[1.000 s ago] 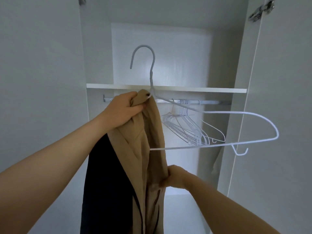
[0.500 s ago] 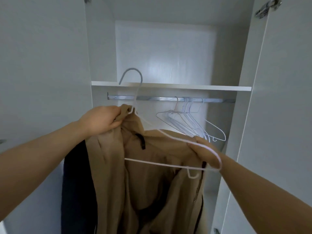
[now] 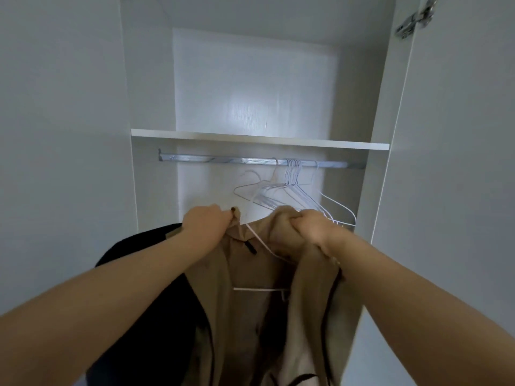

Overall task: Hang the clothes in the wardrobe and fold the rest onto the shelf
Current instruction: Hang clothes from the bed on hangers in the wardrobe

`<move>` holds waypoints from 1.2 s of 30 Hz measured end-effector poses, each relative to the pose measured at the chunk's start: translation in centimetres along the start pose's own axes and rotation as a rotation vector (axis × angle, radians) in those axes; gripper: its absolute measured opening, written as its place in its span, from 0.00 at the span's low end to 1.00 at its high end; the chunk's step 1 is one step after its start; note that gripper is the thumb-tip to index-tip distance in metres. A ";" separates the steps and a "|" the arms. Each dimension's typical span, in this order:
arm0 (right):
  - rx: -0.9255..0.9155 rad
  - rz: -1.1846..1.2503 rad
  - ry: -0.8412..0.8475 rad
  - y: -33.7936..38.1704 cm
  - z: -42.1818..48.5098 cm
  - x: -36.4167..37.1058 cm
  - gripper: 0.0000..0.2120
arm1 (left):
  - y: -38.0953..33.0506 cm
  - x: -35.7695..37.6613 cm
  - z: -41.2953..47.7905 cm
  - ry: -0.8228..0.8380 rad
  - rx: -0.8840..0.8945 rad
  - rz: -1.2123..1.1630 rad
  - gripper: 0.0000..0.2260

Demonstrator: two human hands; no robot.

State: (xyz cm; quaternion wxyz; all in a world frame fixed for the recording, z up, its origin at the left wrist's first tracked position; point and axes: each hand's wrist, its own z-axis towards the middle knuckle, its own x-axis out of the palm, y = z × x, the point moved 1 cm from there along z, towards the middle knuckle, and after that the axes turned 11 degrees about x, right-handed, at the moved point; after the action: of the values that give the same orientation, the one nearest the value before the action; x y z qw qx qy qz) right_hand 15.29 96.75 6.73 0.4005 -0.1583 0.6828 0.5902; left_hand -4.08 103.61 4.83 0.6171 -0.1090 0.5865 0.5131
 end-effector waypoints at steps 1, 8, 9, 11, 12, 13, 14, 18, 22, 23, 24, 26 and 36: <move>0.016 0.107 0.051 0.9 -0.5 0.5 0.16 | -0.4 -0.4 0.4 -0.044 -0.026 -0.064 0.11; -0.262 0.251 0.239 1.5 -3.7 3.4 0.05 | 0.9 -2.4 0.3 -0.486 -0.117 -0.438 0.03; -0.412 0.038 -0.046 0.7 -3.2 2.9 0.06 | 1.2 -2.4 -0.1 -0.536 -0.112 -0.470 0.04; -0.517 -0.263 -0.518 -0.9 -2.2 1.8 0.16 | 1.7 -2.4 -0.8 -0.622 -0.098 -0.521 0.02; -0.443 -0.302 -0.575 -1.4 -1.9 1.1 0.22 | 1.9 -2.3 -1.1 -0.653 -0.093 -0.538 0.01; -0.353 -0.328 -0.556 -1.7 -1.4 0.5 0.24 | 2.1 -2.4 -1.2 -0.676 -0.088 -0.559 0.03; -0.289 -0.362 -0.491 -1.9 -0.7 0.1 0.23 | 2.3 -2.4 -1.2 -0.683 -0.082 -0.581 0.04; -0.230 -0.311 -0.302 -1.8 0.6 0.0 0.23 | 2.2 -3.1 -0.6 -0.514 0.050 -0.785 0.04; -0.193 -0.256 -0.335 -3.0 0.8 0.7 0.23 | 3.4 -3.1 -0.4 -0.411 0.062 -0.715 0.11; -0.167 -0.241 -0.325 -3.3 0.9 0.6 0.23 | 4.1 -3.0 -0.6 -0.441 -0.011 -0.685 0.13; -0.143 -0.224 -0.313 -3.6 1.0 0.5 0.23 | 4.6 -2.8 -0.8 -0.480 -0.115 -0.678 0.14; -0.113 -0.201 -0.300 -3.8 1.3 0.3 0.22 | 4.7 -2.8 -1.6 -0.578 -0.324 -0.693 0.13; -0.147 -0.049 -0.356 -5.3 1.2 0.8 0.21 | 0.2 -1.3 -3.6 -0.157 0.133 -1.155 0.08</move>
State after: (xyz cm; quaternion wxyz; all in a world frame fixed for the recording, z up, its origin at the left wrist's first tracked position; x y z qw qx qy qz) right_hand 18.88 96.79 2.52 0.5165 -0.0970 0.5522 0.6473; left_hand -6.14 100.34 4.97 0.8438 -0.3338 0.4156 0.0623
